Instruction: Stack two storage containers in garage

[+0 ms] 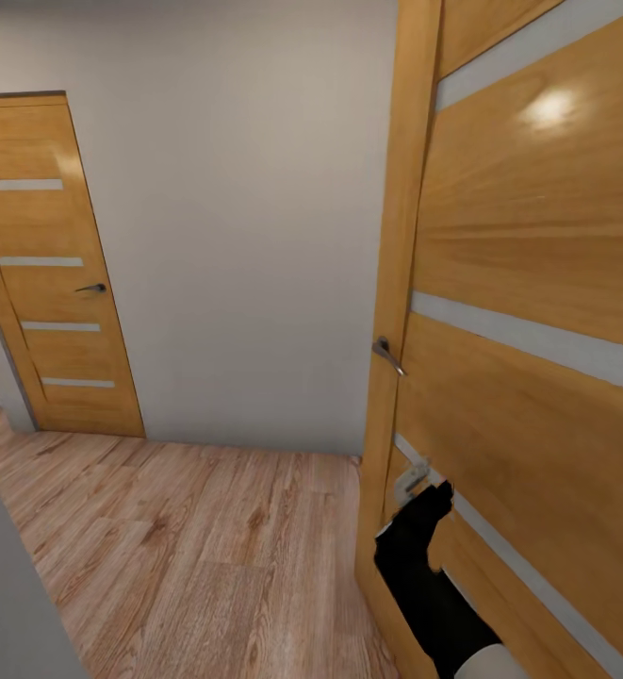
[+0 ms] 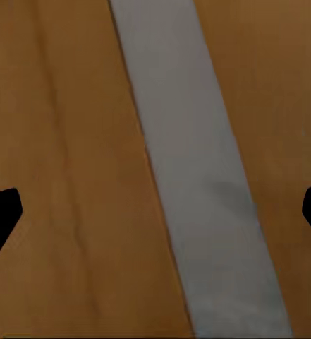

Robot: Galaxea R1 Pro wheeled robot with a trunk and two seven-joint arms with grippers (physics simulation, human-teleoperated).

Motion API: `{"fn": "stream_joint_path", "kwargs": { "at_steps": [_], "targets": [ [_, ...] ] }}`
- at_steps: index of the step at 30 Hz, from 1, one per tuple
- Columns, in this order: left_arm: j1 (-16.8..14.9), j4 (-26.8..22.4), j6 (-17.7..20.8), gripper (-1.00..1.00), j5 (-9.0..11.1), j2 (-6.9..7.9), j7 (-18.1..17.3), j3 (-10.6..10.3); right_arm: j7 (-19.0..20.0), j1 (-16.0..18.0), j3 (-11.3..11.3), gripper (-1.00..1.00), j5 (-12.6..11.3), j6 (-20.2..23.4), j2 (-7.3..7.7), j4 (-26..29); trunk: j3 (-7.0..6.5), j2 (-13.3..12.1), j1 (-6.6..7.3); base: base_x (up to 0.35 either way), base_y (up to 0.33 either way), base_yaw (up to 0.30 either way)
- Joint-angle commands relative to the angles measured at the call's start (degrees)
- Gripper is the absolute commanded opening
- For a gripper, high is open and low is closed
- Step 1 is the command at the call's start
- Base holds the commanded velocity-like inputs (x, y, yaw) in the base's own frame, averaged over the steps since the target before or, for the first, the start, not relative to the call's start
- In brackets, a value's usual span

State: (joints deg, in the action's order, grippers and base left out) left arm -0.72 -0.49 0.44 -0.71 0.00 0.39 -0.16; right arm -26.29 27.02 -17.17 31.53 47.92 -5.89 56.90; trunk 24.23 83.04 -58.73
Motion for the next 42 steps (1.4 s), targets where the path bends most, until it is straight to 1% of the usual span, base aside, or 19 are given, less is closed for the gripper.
{"fn": "stream_joint_path", "kwargs": {
  "at_steps": [1,2,3,6,10,13,18,28,33,37,42],
  "targets": [
    [0.0,0.0,0.1,1.0,-0.1,0.0,0.0,0.0,-0.2,0.1,-0.2,1.0,-2.9,-1.6,0.01,-1.3,0.06,0.0,0.0,0.0,0.0,0.0],
    [0.0,0.0,0.0,1.0,-0.1,0.0,0.0,0.0,-0.2,0.0,-0.2,1.0,-5.1,-3.5,0.0,-2.3,0.06,0.0,0.0,0.0,0.0,0.0],
    [0.0,0.0,0.0,1.0,-0.1,0.0,0.0,0.0,-0.2,0.0,-0.2,1.0,-6.6,-5.1,0.0,-3.1,0.06,0.0,0.0,0.0,0.0,0.0],
    [0.0,0.0,0.0,1.0,-0.1,0.0,-0.1,0.0,-0.2,0.0,-0.2,1.0,-8.5,-7.2,0.0,-5.7,0.06,0.0,0.0,0.0,0.0,0.0],
    [0.0,0.0,0.0,1.0,-0.1,0.0,-0.2,0.0,-0.1,0.0,-0.3,1.0,-9.2,-9.5,0.0,-9.5,0.06,0.0,0.0,0.0,0.0,0.0],
    [0.0,0.0,0.0,1.0,-0.1,0.0,-0.2,0.0,-0.1,0.0,-0.3,1.0,-9.4,-12.8,0.0,-12.0,0.06,0.0,0.0,0.0,0.0,0.0],
    [0.0,0.0,0.0,1.0,-0.1,0.0,-0.2,0.0,-0.1,0.0,-0.3,1.0,-9.5,-17.1,0.0,-16.9,0.06,0.0,0.0,0.0,0.0,0.0],
    [0.0,0.0,0.0,1.0,-0.1,0.0,-0.2,0.0,-0.1,0.0,-0.3,1.0,-9.7,-18.0,0.0,-18.0,0.06,0.0,0.0,0.0,0.0,0.0],
    [0.0,0.0,0.0,1.0,0.2,0.0,-0.2,0.0,-0.1,-0.1,-0.3,1.0,-11.5,-18.1,0.0,-19.4,0.06,0.0,0.0,0.0,0.0,0.0],
    [0.0,0.0,0.0,1.0,0.3,0.0,-0.1,0.1,-0.1,-0.1,-0.4,1.0,-12.0,-18.1,0.0,-19.9,0.06,0.0,0.0,0.0,-0.025,0.0],
    [0.0,0.0,0.0,1.0,0.3,0.0,-0.1,0.1,-0.1,-0.1,-0.4,1.0,-12.3,-18.1,0.0,-20.1,0.06,0.0,0.0,0.0,-0.208,0.0]
  ]
}}
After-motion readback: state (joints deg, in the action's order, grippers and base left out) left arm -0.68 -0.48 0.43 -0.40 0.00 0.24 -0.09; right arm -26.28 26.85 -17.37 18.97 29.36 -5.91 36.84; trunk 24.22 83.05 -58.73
